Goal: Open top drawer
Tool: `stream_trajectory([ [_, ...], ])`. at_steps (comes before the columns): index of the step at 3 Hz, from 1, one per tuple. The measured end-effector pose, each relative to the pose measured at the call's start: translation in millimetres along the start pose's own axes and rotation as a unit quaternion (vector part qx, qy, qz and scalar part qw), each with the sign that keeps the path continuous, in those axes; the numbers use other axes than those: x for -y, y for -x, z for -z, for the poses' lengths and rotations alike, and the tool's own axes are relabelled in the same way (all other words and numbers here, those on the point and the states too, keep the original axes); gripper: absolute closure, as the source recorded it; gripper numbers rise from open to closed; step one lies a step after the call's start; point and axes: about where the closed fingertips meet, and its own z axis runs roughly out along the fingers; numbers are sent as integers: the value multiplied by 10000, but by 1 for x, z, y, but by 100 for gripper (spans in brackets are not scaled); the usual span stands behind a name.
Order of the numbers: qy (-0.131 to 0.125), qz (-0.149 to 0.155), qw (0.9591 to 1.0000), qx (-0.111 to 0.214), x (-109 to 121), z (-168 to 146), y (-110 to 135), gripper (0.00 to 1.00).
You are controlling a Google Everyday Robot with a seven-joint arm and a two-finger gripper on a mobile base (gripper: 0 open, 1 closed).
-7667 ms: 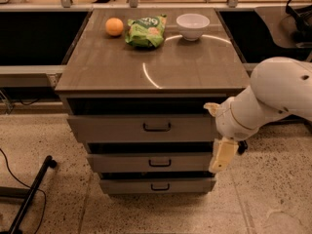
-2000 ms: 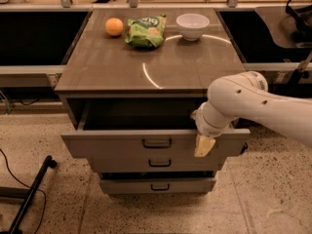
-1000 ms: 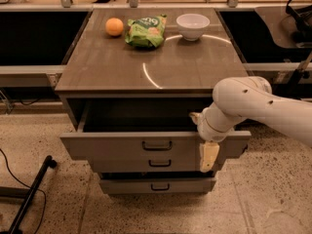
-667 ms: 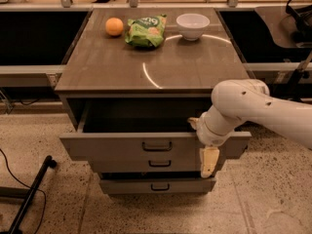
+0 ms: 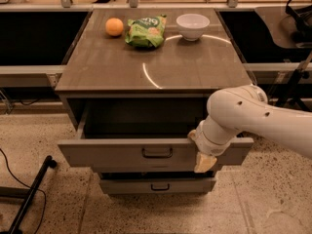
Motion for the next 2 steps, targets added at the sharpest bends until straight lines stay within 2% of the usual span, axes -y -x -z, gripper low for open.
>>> stream_trajectory([
  [1,4,-7,10000,-2,-1,3,1,64],
  [2,18,-71,10000,17,-10,2,1,63],
])
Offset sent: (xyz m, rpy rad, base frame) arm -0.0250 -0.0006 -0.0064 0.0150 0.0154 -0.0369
